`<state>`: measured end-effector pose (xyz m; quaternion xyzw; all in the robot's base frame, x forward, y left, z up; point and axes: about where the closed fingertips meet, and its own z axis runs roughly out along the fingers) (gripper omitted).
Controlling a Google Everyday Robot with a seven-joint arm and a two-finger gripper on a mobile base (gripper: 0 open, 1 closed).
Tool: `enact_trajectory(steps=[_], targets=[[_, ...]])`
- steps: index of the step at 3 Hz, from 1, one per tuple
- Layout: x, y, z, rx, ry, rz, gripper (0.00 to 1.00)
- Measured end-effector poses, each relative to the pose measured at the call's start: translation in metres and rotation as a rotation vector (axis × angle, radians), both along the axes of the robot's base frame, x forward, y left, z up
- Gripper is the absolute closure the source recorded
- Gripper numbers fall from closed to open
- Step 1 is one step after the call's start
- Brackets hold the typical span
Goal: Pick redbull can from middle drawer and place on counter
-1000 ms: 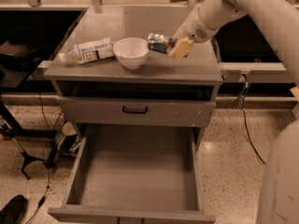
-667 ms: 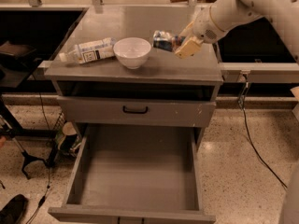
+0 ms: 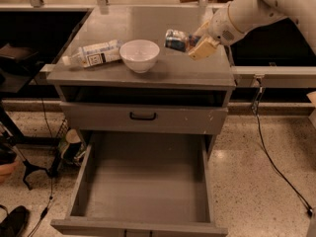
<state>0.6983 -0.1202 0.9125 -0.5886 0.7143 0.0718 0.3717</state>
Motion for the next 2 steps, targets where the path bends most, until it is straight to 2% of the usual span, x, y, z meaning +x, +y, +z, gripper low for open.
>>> enact_trajectory(steps=[1, 2], targets=[[0.004, -0.009, -0.019, -0.025, 0.054, -0.022, 0.29], [0.009, -0.016, -0.038, -0.05, 0.111, -0.045, 0.04]])
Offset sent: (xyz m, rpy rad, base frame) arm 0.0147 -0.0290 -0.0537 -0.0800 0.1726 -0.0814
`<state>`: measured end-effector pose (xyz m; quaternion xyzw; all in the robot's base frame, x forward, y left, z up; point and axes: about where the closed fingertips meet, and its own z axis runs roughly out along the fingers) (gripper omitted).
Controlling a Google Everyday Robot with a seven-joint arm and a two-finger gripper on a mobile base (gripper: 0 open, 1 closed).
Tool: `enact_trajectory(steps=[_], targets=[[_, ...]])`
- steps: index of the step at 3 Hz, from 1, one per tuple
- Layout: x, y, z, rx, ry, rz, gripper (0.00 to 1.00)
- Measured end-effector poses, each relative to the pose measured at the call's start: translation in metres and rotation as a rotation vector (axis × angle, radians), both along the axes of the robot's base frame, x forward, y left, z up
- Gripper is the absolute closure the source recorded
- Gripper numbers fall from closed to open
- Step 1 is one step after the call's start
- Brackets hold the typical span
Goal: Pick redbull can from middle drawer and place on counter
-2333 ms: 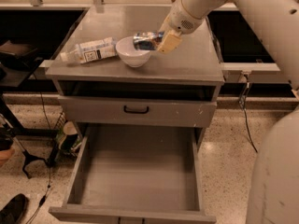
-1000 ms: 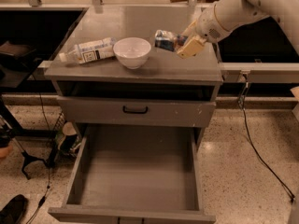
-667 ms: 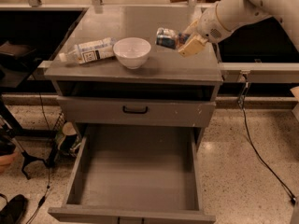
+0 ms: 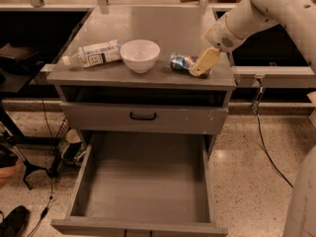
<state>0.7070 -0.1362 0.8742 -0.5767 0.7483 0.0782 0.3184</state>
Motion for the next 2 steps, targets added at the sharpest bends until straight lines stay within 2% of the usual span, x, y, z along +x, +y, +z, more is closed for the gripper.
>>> enact_trajectory(steps=[1, 2], targets=[[0.0058, -0.005, -0.0117, -0.015, 0.045, -0.023, 0.0], [0.0058, -0.005, -0.0117, -0.015, 0.045, -0.023, 0.0]])
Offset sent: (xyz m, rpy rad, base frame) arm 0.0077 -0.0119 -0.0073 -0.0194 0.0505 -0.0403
